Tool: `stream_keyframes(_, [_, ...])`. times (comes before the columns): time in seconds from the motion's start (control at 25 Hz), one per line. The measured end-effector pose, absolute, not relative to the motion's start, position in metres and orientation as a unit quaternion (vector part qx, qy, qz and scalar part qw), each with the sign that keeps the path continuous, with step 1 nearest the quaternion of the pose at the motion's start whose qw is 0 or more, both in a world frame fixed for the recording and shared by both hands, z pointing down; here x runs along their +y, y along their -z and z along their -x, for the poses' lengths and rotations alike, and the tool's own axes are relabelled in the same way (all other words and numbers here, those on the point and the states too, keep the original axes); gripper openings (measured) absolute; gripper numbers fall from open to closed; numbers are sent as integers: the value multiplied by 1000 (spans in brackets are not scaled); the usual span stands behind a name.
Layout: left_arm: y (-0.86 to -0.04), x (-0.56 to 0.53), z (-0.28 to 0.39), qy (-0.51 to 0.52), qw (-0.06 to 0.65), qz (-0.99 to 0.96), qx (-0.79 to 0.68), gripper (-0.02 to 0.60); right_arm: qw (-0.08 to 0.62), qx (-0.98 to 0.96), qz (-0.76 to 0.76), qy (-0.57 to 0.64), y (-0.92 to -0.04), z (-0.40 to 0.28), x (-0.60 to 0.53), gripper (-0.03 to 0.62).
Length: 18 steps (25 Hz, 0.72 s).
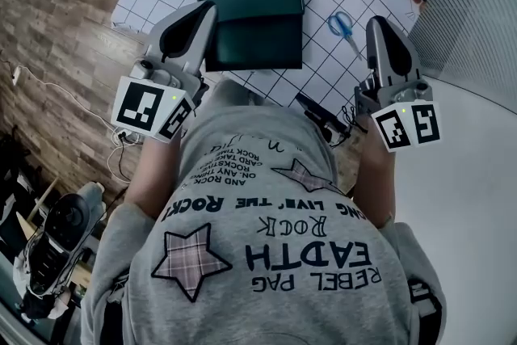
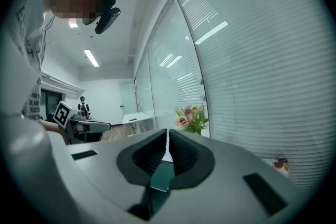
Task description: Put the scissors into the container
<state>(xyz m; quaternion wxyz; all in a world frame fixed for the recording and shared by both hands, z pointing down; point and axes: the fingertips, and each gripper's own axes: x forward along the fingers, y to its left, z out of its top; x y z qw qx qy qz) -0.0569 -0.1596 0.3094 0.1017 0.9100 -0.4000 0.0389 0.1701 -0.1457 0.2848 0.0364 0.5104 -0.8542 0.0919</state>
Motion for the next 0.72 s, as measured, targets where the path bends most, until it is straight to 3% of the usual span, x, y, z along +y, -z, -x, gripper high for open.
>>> stream_keyframes(0.72, [-326, -164, 41, -54, 108, -913, -389, 2, 117, -837, -516, -142, -359, -196, -157, 20])
